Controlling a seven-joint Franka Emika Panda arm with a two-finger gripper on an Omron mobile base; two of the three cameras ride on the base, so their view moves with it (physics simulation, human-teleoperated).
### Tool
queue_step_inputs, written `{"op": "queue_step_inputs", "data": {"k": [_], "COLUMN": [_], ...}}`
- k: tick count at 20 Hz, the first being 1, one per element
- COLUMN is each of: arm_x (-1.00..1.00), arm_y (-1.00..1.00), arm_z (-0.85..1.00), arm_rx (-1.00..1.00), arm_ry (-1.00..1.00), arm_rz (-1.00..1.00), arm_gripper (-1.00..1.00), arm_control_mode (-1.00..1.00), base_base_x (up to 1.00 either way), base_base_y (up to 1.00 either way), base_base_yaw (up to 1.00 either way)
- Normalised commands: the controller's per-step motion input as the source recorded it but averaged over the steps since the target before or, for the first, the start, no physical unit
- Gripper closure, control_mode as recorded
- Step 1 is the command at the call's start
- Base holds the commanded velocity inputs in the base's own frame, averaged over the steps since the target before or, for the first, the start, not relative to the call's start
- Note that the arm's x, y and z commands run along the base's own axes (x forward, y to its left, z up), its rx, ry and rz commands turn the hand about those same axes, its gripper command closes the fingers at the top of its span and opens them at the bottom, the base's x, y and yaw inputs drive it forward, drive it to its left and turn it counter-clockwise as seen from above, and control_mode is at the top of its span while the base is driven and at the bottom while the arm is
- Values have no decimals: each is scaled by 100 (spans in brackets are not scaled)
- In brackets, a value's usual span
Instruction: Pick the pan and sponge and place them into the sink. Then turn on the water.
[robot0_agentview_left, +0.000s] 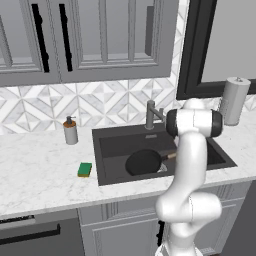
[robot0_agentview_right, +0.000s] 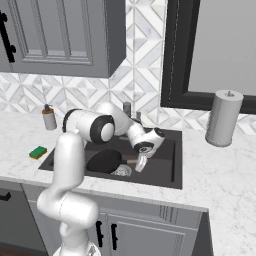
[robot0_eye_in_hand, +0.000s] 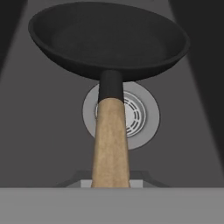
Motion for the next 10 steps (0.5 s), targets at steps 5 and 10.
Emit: {"op": "queue_step_inputs", "data": {"k": [5, 10], "arm_x": [22, 17], "arm_y": [0, 0], "arm_z": [-35, -24], "arm_rx": [-2, -3], "arm_ry": [0, 0], "arm_rz": [0, 0], "arm_gripper": [100, -100], "arm_control_mode": [-100, -100], "base_base_x": [0, 0], "base_base_y": [0, 0], "base_base_yaw": [0, 0]}}
